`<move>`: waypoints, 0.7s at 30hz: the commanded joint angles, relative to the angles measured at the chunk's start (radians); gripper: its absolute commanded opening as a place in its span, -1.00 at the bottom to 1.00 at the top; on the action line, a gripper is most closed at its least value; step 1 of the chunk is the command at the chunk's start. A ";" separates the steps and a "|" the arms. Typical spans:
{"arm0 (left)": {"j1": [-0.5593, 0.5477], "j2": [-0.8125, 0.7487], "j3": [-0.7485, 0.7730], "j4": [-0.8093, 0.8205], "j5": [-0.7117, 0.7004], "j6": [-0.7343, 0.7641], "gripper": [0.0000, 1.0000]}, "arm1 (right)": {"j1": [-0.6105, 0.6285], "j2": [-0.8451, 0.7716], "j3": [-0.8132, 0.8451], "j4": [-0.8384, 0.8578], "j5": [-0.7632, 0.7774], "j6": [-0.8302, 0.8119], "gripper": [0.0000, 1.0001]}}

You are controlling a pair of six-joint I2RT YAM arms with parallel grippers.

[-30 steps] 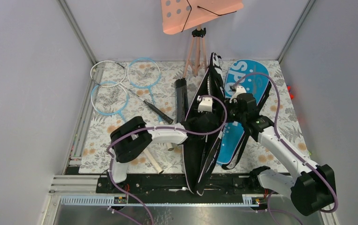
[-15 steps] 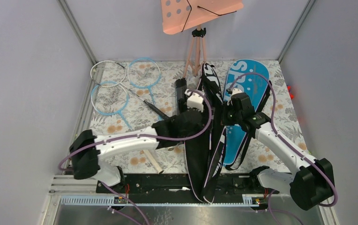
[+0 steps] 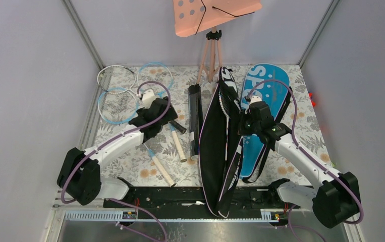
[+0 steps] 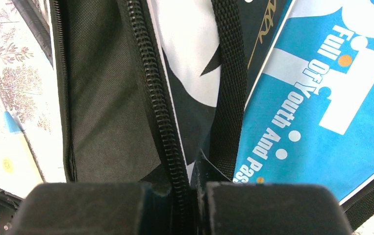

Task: Pack up the badminton gear
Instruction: Pick up the racket from the center of the board.

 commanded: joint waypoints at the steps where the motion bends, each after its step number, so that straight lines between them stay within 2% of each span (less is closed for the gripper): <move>1: 0.134 0.057 0.048 -0.075 0.042 -0.148 0.97 | 0.002 -0.034 -0.019 0.070 0.028 -0.015 -1.00; 6: 0.271 0.248 0.154 -0.149 0.106 -0.248 0.94 | 0.002 -0.054 -0.047 0.111 0.021 -0.020 -1.00; 13: 0.291 0.453 0.379 -0.287 0.029 -0.381 0.82 | 0.002 -0.034 -0.057 0.132 0.021 -0.029 -1.00; 19: 0.297 0.525 0.446 -0.324 0.013 -0.484 0.79 | 0.002 -0.017 -0.061 0.146 0.018 -0.035 -1.00; 21: 0.306 0.556 0.475 -0.349 0.025 -0.505 0.71 | 0.001 -0.015 -0.061 0.147 0.019 -0.036 -1.00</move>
